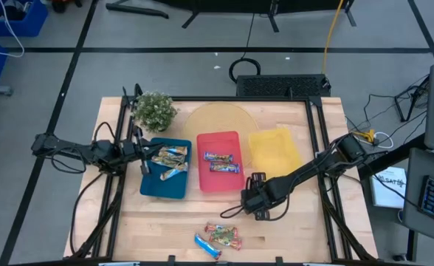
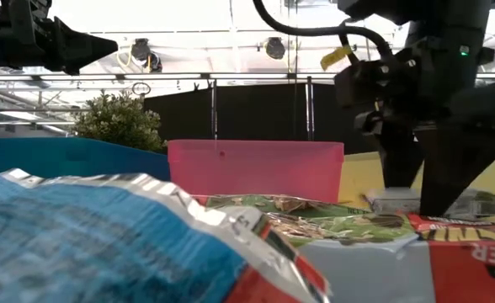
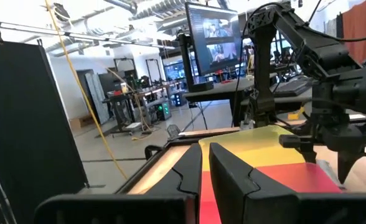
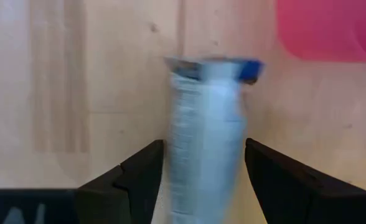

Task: Pick and place Granola Bars by type
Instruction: Put the blue granola bar into the red bin

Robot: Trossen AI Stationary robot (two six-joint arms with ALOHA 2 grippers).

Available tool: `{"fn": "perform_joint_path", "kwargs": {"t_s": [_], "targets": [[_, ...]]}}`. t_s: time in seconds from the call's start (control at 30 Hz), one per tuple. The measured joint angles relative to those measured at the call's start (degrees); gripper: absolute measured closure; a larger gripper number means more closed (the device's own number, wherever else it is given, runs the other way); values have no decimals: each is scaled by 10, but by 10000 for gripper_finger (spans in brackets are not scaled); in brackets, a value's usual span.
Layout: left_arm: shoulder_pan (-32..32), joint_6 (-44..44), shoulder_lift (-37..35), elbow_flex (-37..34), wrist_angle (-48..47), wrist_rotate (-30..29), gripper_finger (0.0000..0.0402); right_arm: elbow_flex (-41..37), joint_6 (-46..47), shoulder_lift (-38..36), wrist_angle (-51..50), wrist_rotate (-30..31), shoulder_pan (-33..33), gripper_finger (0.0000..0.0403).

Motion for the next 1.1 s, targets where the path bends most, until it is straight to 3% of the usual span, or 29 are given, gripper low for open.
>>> {"fn": "perform_joint_path", "kwargs": {"t_s": [0.23, 0.4, 0.57, 0.73, 0.97, 1.1], "targets": [[0, 0, 0, 0, -1, 0, 362, -25, -2, -2, 58, 0, 0, 206], [0, 4, 0, 0, -1, 0, 362, -26, -12, -3, 99, -8, -2, 274], [0, 4, 0, 0, -1, 0, 362, -25, -20, -3, 107, -69, -9, 328], [0, 4, 0, 0, -1, 0, 362, -29, -21, -23, 129, -99, -9, 338], [0, 18, 0, 0, -1, 0, 362, -28, -68, -106, 252, -166, -23, 340], [0, 19, 0, 0, -1, 0, 362, -27, -80, -181, 353, -123, -53, 352]]}}
